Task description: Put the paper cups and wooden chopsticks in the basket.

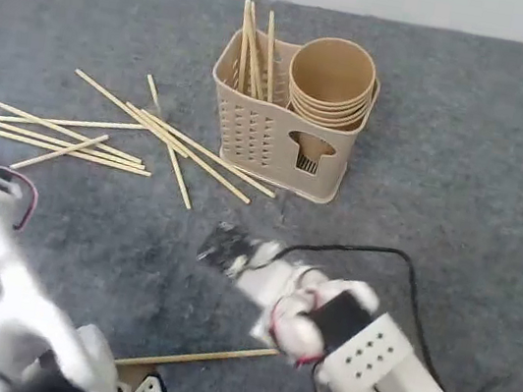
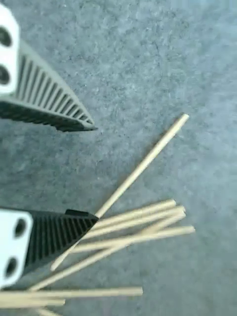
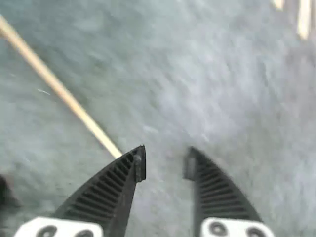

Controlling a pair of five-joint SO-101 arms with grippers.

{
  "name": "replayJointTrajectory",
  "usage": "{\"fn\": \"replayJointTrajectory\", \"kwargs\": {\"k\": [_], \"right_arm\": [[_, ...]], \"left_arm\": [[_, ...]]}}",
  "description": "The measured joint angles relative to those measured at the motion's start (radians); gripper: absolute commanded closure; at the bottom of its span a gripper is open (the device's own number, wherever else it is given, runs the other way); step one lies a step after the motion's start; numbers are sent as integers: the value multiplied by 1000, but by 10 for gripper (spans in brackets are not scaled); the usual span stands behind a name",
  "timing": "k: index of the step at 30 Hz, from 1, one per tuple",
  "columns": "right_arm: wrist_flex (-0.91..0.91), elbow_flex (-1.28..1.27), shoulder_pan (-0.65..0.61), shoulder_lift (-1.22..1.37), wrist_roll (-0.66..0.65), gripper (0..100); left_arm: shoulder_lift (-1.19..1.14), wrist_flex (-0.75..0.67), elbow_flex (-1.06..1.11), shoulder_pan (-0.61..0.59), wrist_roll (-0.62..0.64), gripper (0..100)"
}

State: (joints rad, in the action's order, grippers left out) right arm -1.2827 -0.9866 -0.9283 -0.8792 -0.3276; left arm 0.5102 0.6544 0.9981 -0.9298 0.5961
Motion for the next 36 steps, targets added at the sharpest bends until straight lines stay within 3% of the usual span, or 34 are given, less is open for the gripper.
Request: {"fn": "replayJointTrajectory", "kwargs": {"k": [4, 13, 22, 27, 36], "right_arm": [[118, -41, -169, 0, 100, 860], [489, -275, -192, 0, 118, 861], [491, -242, -252, 32, 140, 861], [394, -97, -307, 245, 155, 864], [382, 31, -408, 588, 155, 864]], "left_arm": [[-284, -15, -147, -28, 21, 750], [-738, 64, -489, -87, 100, 750], [-862, 172, -660, -92, 129, 750], [-868, 172, -664, -92, 129, 750], [-868, 172, -664, -92, 129, 750]]}}
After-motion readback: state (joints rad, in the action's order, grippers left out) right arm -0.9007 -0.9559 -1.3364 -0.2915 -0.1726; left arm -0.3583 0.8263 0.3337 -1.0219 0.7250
